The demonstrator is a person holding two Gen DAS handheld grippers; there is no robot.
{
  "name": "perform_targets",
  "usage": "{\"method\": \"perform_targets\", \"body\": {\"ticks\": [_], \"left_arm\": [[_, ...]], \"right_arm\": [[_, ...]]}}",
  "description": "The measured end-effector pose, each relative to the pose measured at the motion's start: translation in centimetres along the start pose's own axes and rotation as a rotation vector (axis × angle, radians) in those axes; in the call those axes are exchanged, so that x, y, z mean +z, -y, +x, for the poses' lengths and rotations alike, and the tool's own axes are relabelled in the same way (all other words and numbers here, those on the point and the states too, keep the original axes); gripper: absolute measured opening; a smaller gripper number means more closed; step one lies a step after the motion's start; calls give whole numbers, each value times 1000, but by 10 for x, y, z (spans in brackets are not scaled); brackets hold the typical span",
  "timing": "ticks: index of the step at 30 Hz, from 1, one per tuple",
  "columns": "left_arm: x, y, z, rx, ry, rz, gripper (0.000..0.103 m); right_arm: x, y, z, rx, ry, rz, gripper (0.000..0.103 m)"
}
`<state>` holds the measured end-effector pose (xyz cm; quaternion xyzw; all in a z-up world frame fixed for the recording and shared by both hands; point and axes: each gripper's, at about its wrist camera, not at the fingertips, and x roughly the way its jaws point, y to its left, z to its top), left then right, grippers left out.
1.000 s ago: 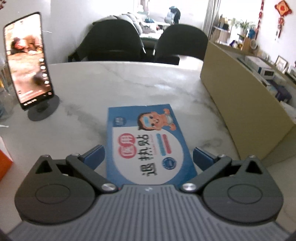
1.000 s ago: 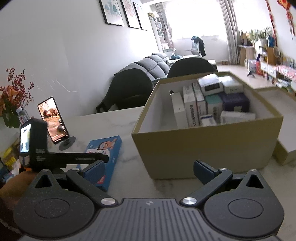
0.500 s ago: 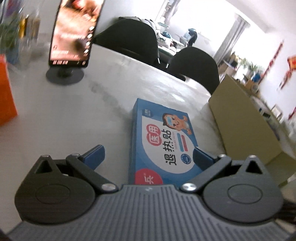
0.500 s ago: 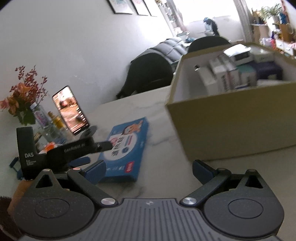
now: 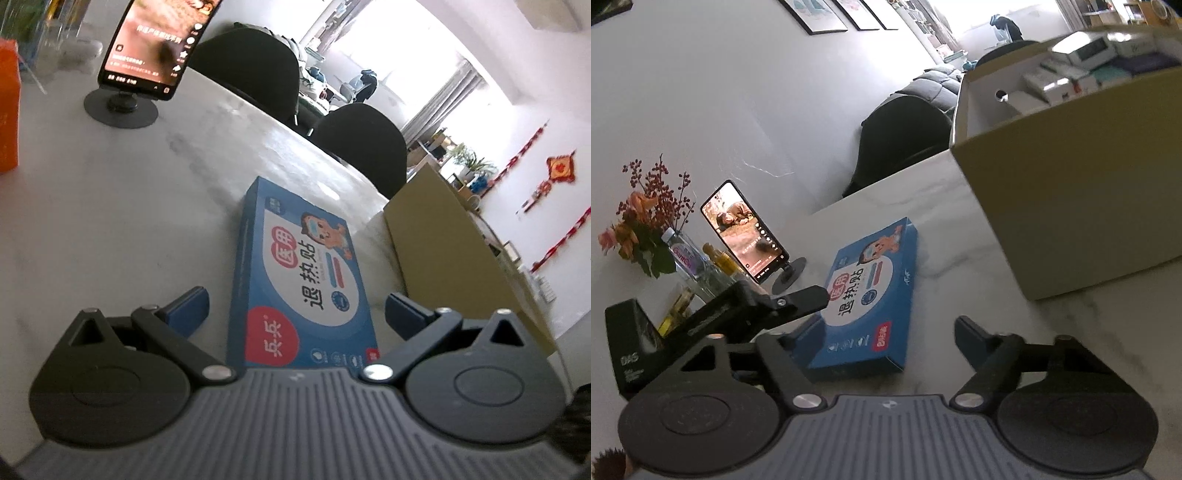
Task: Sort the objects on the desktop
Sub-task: 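Lift the blue box with the left gripper and tilt it toward the right tool, then close the right gripper on the blue box edge while the left gripper holds it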
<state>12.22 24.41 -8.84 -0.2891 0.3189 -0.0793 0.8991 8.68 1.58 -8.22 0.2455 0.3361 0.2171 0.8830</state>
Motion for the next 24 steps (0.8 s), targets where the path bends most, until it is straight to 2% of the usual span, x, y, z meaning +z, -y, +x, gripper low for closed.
{"method": "perform_targets", "body": {"ticks": [2, 5, 11, 13, 17, 24], "left_arm": [[1, -4, -1, -13, 4, -23, 103], [1, -10, -3, -32, 19, -70, 103], [2, -20, -9, -38, 49, -161, 103], [2, -23, -10, -44, 52, -177, 103], [3, -27, -12, -60, 48, -198, 103], [2, -22, -9, -74, 22, -195, 103]], "right_arm": [[-1, 0, 6, 5, 0, 9, 64], [-1, 1, 14, 15, -2, 19, 56], [2, 3, 21, 6, 5, 39, 54], [2, 5, 23, 12, 5, 56, 50], [2, 12, 30, 34, -11, 120, 42], [2, 18, 41, 47, -38, 189, 35]]}}
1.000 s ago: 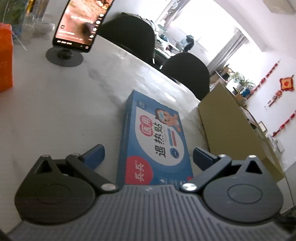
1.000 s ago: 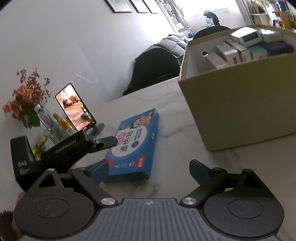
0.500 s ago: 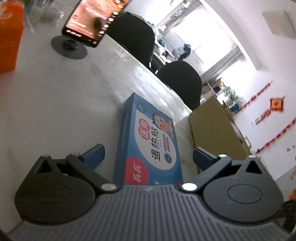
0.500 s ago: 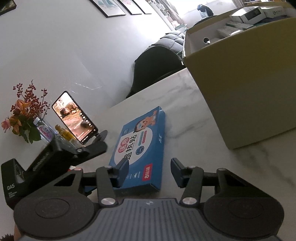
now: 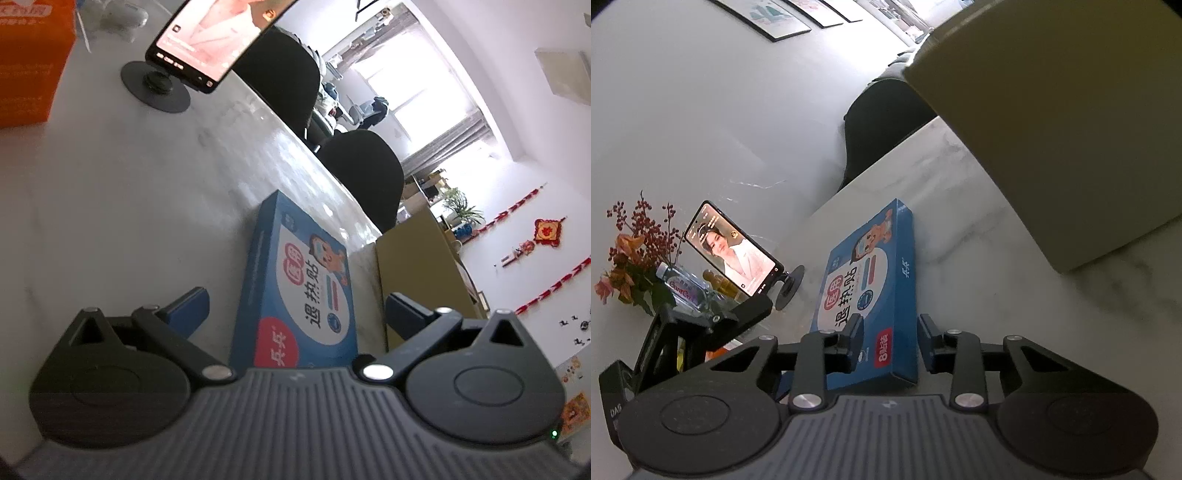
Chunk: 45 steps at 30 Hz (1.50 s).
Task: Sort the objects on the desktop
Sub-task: 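Close the right gripper on the blue box edge while the left gripper holds it, then hold the blue box with both grippers and turn it upright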
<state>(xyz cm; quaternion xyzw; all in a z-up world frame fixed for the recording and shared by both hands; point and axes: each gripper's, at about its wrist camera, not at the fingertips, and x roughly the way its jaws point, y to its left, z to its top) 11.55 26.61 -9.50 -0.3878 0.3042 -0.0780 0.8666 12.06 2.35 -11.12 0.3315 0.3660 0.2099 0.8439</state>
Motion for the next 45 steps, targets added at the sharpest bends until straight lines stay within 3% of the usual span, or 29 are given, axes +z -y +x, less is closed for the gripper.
{"method": "perform_targets", "body": {"ticks": [7, 21, 45], "left_arm": [[-5, 7, 6, -24, -51, 0, 99], [-22, 18, -6, 31, -83, 56, 99], [-43, 14, -27, 3, -108, 108, 99]], "right_arm": [[0, 1, 2, -9, -9, 5, 25], [-5, -2, -15, -34, -45, -7, 25], [-44, -3, -62, -41, -59, -37, 25]]}}
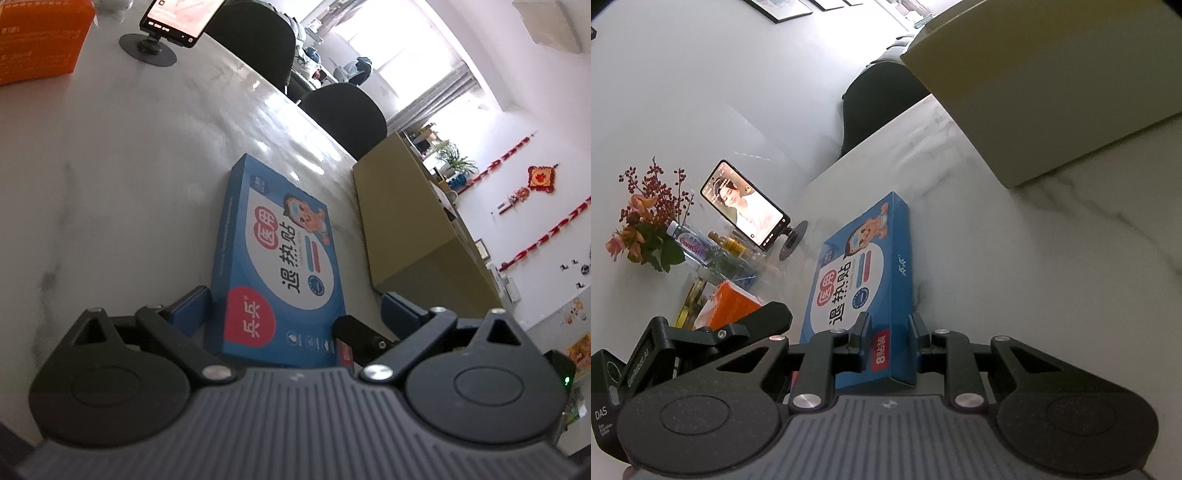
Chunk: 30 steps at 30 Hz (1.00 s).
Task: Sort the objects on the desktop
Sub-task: 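Hold the blue box with both grippers and turn it upright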
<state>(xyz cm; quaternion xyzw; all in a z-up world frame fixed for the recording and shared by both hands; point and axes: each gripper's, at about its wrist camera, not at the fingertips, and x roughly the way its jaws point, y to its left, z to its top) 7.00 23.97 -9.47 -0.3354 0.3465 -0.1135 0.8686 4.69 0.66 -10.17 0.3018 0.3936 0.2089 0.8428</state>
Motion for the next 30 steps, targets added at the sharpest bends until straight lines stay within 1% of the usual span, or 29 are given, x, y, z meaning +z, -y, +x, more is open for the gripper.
{"method": "perform_targets", "body": {"ticks": [8, 14, 21, 30], "left_arm": [[-4, -3, -6, -9, -20, 29, 99], [-8, 2, -8, -2, -39, 73, 99], [-12, 4, -10, -3, -86, 109, 99], [-18, 12, -8, 11, -153, 201, 99]], "right_arm": [[-10, -4, -8, -13, -21, -8, 25], [-15, -3, -14, -11, -41, 1, 25], [-18, 7, -23, 10, -74, 46, 25], [-20, 13, -31, 21, -90, 63, 25]]}}
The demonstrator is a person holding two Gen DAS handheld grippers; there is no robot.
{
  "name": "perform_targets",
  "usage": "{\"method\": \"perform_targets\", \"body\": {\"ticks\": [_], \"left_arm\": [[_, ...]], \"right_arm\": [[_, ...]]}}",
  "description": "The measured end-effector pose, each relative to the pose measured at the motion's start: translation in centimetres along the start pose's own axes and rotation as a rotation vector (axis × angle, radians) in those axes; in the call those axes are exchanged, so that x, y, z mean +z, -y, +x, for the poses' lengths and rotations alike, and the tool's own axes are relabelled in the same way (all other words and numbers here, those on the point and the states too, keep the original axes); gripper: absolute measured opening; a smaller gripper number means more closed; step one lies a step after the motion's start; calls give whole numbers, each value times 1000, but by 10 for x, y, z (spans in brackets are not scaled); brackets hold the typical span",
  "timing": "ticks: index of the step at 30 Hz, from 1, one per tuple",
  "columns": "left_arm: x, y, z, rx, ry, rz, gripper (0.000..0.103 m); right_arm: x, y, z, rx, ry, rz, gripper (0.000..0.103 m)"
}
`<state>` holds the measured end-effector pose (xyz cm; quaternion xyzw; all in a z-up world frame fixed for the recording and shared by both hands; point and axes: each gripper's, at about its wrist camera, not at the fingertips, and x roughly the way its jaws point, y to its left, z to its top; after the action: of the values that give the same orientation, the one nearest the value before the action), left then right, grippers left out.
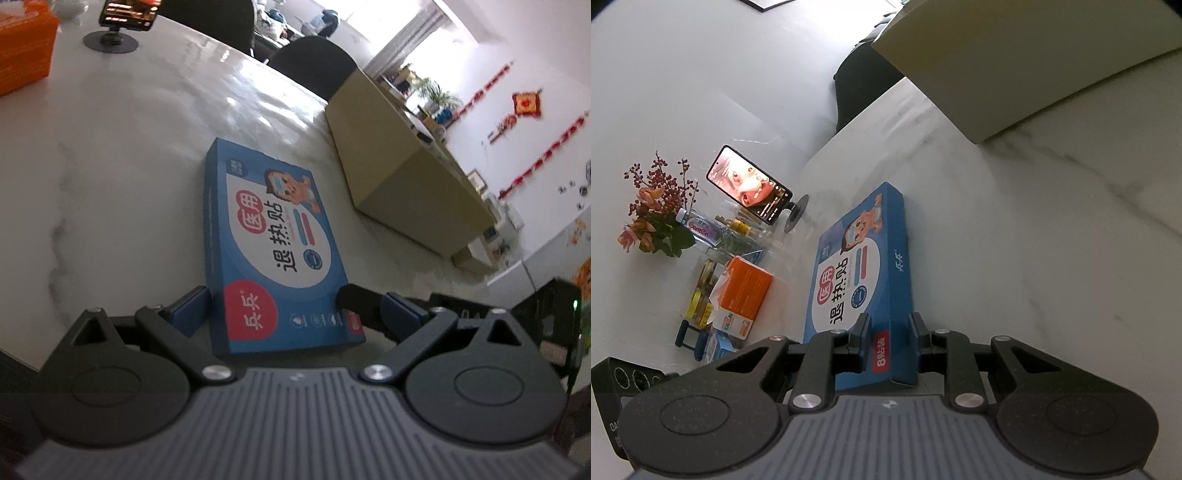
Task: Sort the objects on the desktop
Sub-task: 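Hold the blue box with both grippers and turn it upright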
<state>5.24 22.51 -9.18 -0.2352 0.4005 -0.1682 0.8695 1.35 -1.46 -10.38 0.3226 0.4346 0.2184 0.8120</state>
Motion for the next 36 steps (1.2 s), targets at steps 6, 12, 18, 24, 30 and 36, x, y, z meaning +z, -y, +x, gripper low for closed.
{"method": "perform_targets", "body": {"ticks": [6, 12, 18, 24, 30, 36], "left_arm": [[-9, 7, -2, 6, -36, 46, 100], [-18, 11, -6, -1, -48, 67, 100], [-24, 15, -11, -18, -69, 73, 101], [-30, 18, -15, -30, -79, 77, 101], [-37, 21, -21, -32, -94, 88, 101], [-45, 25, -27, -34, -107, 102, 101]], "right_arm": [[-4, 2, -7, 1, -11, -16, 26], [-7, 5, -13, 8, -19, -11, 26], [-12, 8, -20, 15, -30, -16, 26], [-19, 12, -26, 33, -46, -9, 26], [-26, 10, -31, 33, -57, -13, 26], [-32, 11, -37, 38, -74, -11, 27]]}}
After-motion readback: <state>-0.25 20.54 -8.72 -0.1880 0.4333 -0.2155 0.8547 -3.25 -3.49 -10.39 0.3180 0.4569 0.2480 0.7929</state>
